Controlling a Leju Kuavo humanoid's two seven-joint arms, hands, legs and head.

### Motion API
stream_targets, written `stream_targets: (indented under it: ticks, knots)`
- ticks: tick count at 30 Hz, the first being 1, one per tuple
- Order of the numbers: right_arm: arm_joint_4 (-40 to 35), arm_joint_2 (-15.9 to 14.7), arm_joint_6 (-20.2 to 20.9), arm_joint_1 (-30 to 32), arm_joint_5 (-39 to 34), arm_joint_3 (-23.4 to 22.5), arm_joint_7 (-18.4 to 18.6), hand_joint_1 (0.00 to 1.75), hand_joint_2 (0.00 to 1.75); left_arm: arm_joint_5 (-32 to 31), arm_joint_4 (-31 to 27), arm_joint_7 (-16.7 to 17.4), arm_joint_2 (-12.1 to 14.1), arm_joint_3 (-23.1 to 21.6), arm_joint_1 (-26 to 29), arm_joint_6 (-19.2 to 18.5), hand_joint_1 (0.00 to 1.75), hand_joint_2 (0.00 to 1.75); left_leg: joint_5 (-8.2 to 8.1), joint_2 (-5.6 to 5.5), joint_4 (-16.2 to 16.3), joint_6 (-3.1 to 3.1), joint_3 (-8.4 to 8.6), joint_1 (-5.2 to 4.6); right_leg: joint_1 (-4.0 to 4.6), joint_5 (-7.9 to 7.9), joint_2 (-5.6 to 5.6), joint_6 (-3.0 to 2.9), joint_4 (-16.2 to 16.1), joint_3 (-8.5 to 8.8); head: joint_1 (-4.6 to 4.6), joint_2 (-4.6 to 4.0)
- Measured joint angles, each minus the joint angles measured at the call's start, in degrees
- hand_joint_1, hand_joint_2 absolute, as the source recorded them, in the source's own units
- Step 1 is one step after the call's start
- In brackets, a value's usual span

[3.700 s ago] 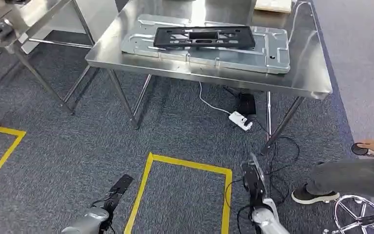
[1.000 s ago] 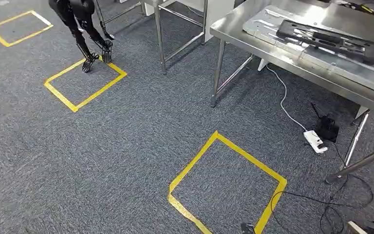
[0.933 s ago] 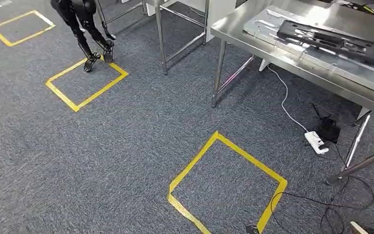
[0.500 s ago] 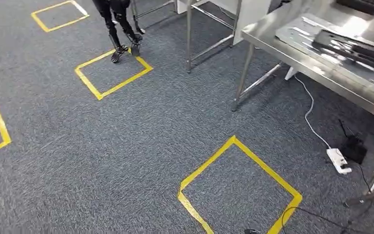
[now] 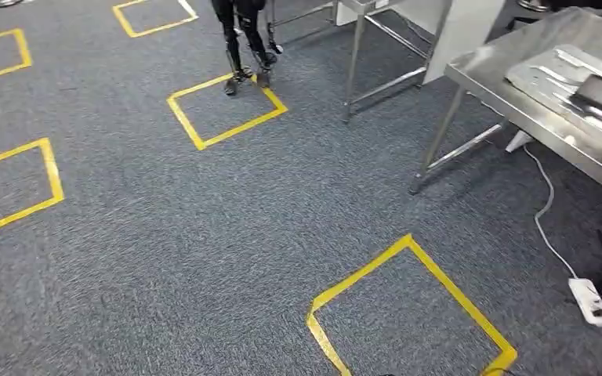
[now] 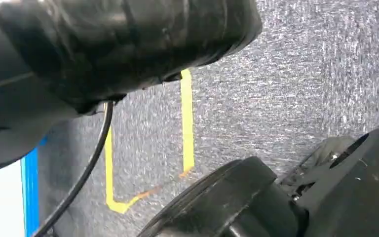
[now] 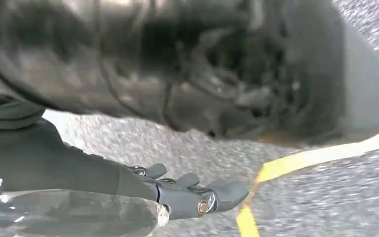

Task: Take the parts from the cabinet and place them on the table.

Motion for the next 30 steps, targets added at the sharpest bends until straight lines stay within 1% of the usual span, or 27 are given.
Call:
stream_targets:
  ticks: [1, 2, 3, 4, 5, 6, 7, 8, 9, 10, 11, 12, 13, 14, 15, 16, 19, 20, 21, 22, 24, 25, 26, 27, 28, 29, 30]
  knots:
    - [0.0, 0.0, 0.0, 0.0, 0.0, 0.2, 0.0, 0.0, 0.0, 0.0, 0.0, 0.1, 0.0, 0.0, -0.2, 0.0, 0.0, 0.0, -0.01, -0.82, 0.3, -0.32, -0.59, 0.04, -0.1, -0.05, -0.17, 0.02, -0.6, 0.06, -0.13, 0.0]
    - [0.0, 0.1, 0.0, -0.1, 0.0, 0.3, 0.0, 0.0, 0.0, 0.1, 0.0, 0.2, 0.0, 0.0, -0.1, 0.0, 0.0, 0.0, 0.17, -1.3, 0.2, -0.83, -0.84, 0.37, 0.36, -0.09, -0.82, -0.08, -0.6, 0.01, 0.04, 0.0]
    - [0.0, 0.1, 0.0, -0.1, 0.0, 0.5, 0.0, 0.0, 0.0, 0.2, 0.0, 0.2, 0.0, 0.0, 0.1, -0.1, 0.0, 0.0, 0.38, -2.07, 0.0, -1.21, -0.86, 0.57, 0.51, -0.05, -1.35, -0.36, -0.6, 0.09, -0.04, 0.0]
    - [0.0, 0.2, 0.0, -0.1, 0.0, 0.5, 0.1, 0.0, 0.0, 0.2, 0.0, 0.2, 0.0, 0.0, 0.3, -0.1, 0.0, 0.0, 0.45, -2.71, -0.1, -1.58, -1.07, 0.56, 0.25, 0.15, -2.07, -0.73, -1.0, 0.57, 0.0, 0.0]
    - [0.0, 0.3, 0.0, -0.2, 0.0, 0.5, 0.1, 0.0, 0.0, 0.2, 0.0, 0.3, 0.0, 0.0, 0.4, -0.1, 0.0, 0.0, -0.03, -0.85, 0.7, -1.68, -1.25, 0.6, -0.06, 0.46, -2.96, -1.27, -1.4, 0.9, -0.09, 0.0]
    - [0.0, 0.3, 0.0, -0.1, 0.0, 0.6, 0.1, 0.0, 0.0, 0.2, 0.0, 0.3, 0.0, 0.0, 0.4, -0.1, 0.0, 0.0, -1.37, 2.3, 2.8, -1.97, -2.18, 0.28, 0.01, 0.45, -3.52, -1.64, -1.6, 1.04, -0.35, 0.0]
    - [0.0, 0.3, 0.3, -0.1, 0.2, 0.7, 0.2, 0.0, 0.0, 0.3, 0.0, 0.5, 0.0, 0.0, 0.2, -0.4, 0.0, 0.0, -3.48, 3.76, 6.7, -2.23, -4.2, 0.34, 0.19, 0.42, -4.42, -1.9, -1.6, 1.05, -0.5, 0.0]
    - [0.0, 0.3, 0.6, -0.1, 0.5, 0.8, 0.4, 0.0, 0.0, 0.4, 0.0, 1.0, 0.1, 0.0, 0.0, -1.0, 0.0, 0.0, -5.6, 4.5, 11.5, -2.46, -6.63, 0.53, 0.36, 0.32, -5.39, -2.04, -1.6, 1.09, -0.48, 0.0]
    - [0.1, 0.3, 0.9, 0.0, 0.7, 1.1, 0.9, 0.0, 0.0, 0.5, 0.0, 1.3, 0.0, 0.0, 0.0, -1.4, 0.0, 0.0, -6.88, 4.75, 15.4, -2.7, -8.68, 0.71, 0.44, 0.21, -6.38, -2.13, -1.6, 1.14, -0.46, 0.0]
    - [0.1, 0.3, 0.9, 0.0, 0.9, 1.3, 1.5, 0.0, 0.0, 0.9, 0.0, 1.5, 0.0, 0.0, 0.0, -1.9, 0.0, 0.0, -7.06, 4.85, 17.3, -2.89, -9.79, 0.85, 0.46, 0.13, -7.18, -2.12, -1.6, 1.15, -0.44, 0.0]
    - [0.1, 0.4, 0.9, 0.0, 0.9, 1.5, 2.0, 0.0, 0.0, 1.1, 0.0, 1.7, 0.0, 0.0, 0.2, -2.2, 0.0, 0.0, -6.04, 4.95, 16.7, -3.0, -9.55, 0.99, 0.46, 0.04, -7.84, -2.04, -1.6, 1.24, -0.48, 0.0]
    - [0.1, 0.5, 0.8, -0.1, 1.0, 1.6, 2.1, 0.0, 0.0, 1.5, 0.0, 1.7, 0.0, 0.0, 0.4, -2.5, 0.0, 0.0, -3.83, 5.27, 13.3, -3.09, -7.84, 1.11, 0.44, -0.08, -8.56, -1.94, -1.6, 1.38, -0.46, 0.0]
    - [0.1, 0.6, 0.8, -0.1, 1.2, 1.9, 2.2, 0.0, 0.0, 1.8, 0.0, 1.7, 0.0, 0.0, 0.4, -2.6, 0.0, 0.0, -1.29, 6.01, 8.2, -3.1, -5.15, 1.17, 0.4, -0.25, -9.14, -1.71, -1.6, 1.6, -0.5, 0.0]
    - [0.1, 0.6, 0.7, -0.1, 1.4, 2.0, 2.2, 0.0, 0.0, 2.7, 0.0, 1.7, 0.0, 0.0, 0.3, -2.5, 0.0, 0.0, 0.8, 7.61, 2.9, -3.01, -2.17, 1.18, 0.38, -0.45, -9.75, -1.43, -1.6, 1.89, -0.48, 0.0]
    - [0.1, 0.6, 0.7, -0.1, 1.6, 2.1, 2.2, 0.0, 0.0, 3.6, 0.0, 2.1, 0.0, 0.0, 0.1, -2.4, 0.0, 0.0, 0.03, 9.64, 0.4, -2.92, -1.14, 0.65, 0.75, -0.72, -10.19, -1.03, -1.5, 2.05, -0.52, 0.0]
    - [0.1, 0.6, 0.7, -0.2, 1.7, 2.4, 2.2, 0.0, 0.0, 4.5, 0.0, 2.5, 0.0, 0.0, 0.0, -2.3, 0.0, 0.0, 0.38, 8.64, 0.3, -2.23, -0.87, 0.52, 0.87, -0.94, -10.46, -0.66, -1.5, 2.07, -0.37, 0.0]
    - [0.0, 0.6, 0.6, -0.4, 1.7, 3.0, 1.4, 0.0, 0.0, 5.7, 0.0, 2.1, 0.2, 0.2, 0.5, -1.9, 0.0, 0.0, 0.22, 7.19, 0.3, -1.22, -1.23, 0.1, 0.83, -1.05, -11.71, 0.25, -1.9, 2.84, -0.22, 0.0]
    - [-0.1, 0.6, 0.4, -0.4, 1.5, 3.1, 0.7, 0.0, 0.0, 5.7, 0.0, 1.5, 0.2, 0.2, 0.6, -1.5, 0.0, 0.0, 0.62, 6.7, -0.3, -0.58, -0.63, 0.7, 0.48, -1.51, -11.42, 0.71, -1.6, 2.77, -0.22, 0.0]
    - [-0.1, 0.5, 0.0, -0.4, 1.4, 3.4, -0.2, 0.0, 0.0, 5.7, 0.0, 0.8, 0.2, 0.2, 0.6, -0.9, 0.0, 0.0, 0.68, 6.21, -0.5, -0.4, -0.49, 0.54, 0.42, -2.7, -9.08, 0.78, -0.1, 2.36, 0.0, 0.0]
    - [-0.1, 0.5, -0.3, -0.4, 1.3, 3.7, -1.0, 0.0, 0.0, 5.8, 0.0, 0.1, 0.3, 0.2, 0.5, -0.3, 0.0, 0.0, 0.75, 5.85, -0.5, -0.02, -0.52, 0.49, 0.44, -4.83, -7.61, 0.62, 3.2, 0.85, 0.02, 0.0]
    - [-0.1, 0.5, -0.9, -0.3, 0.7, 4.5, -2.9, 0.0, 0.0, 6.4, 0.0, -2.0, 0.3, 0.3, 0.3, 1.3, 0.0, 0.0, 0.71, 4.57, -0.5, 0.35, -0.57, 0.22, 0.67, -8.95, -6.35, 0.45, 12.8, -3.93, 0.2, 0.0]
    - [-0.1, 0.4, -1.2, -0.2, 0.6, 4.9, -4.1, 0.0, 0.0, 6.9, 0.0, -3.3, 0.4, 0.4, 0.4, 2.1, 0.0, 0.0, 0.68, 3.9, -0.5, 0.45, -0.54, 0.04, 0.81, -9.27, -6.18, 0.31, 15.6, -5.52, 0.2, 0.0]
    - [-0.1, 0.4, -1.4, -0.1, 0.6, 5.2, -4.9, 0.0, 0.0, 7.5, 0.0, -4.7, 0.9, 0.7, 0.5, 2.3, 0.0, 0.0, 0.67, 3.18, -0.5, 0.48, -0.44, -0.12, 0.94, -8.32, -6.1, 0.04, 15.6, -5.89, 0.2, 0.0]
    - [-0.1, 0.4, -1.4, -0.1, 0.6, 5.7, -5.6, 0.0, 0.0, 8.1, 0.0, -6.6, 1.5, 0.9, 0.6, 2.2, 0.0, 0.0, 0.66, 2.44, -0.5, 0.49, -0.32, -0.22, 1.14, -6.05, -5.92, -0.41, 13.1, -5.1, 0.18, 0.0]
    - [-0.1, 0.2, -1.4, -0.2, 0.9, 6.3, -6.3, 0.0, 0.0, 8.9, 0.0, -7.9, 2.4, 1.3, 0.5, 1.7, 0.0, 0.0, 0.65, 1.68, -0.4, 0.48, -0.12, -0.26, 1.5, -2.91, -5.48, -0.98, 8.4, -3.17, 0.18, 0.0]
    - [-0.1, 0.1, -1.4, -0.2, 1.1, 6.7, -6.7, 0.0, 0.0, 9.6, 0.0, -8.7, 3.1, 1.6, 0.4, 1.2, 0.0, 0.0, 0.62, 0.99, -0.4, 0.44, 0.07, -0.25, 1.83, 0.14, -4.17, -1.56, 2.9, -0.83, 0.2, 0.0]
    - [-0.1, -0.4, -1.3, -0.2, 1.5, 7.3, -7.0, 0.0, 0.0, 10.3, 0.0, -9.0, 3.6, 1.8, 0.2, 0.5, 0.0, 0.0, 0.61, 0.56, -0.4, 0.4, -0.04, -0.03, 2.18, 0.82, -1.35, -2.19, -0.4, 0.38, 0.2, 0.0]
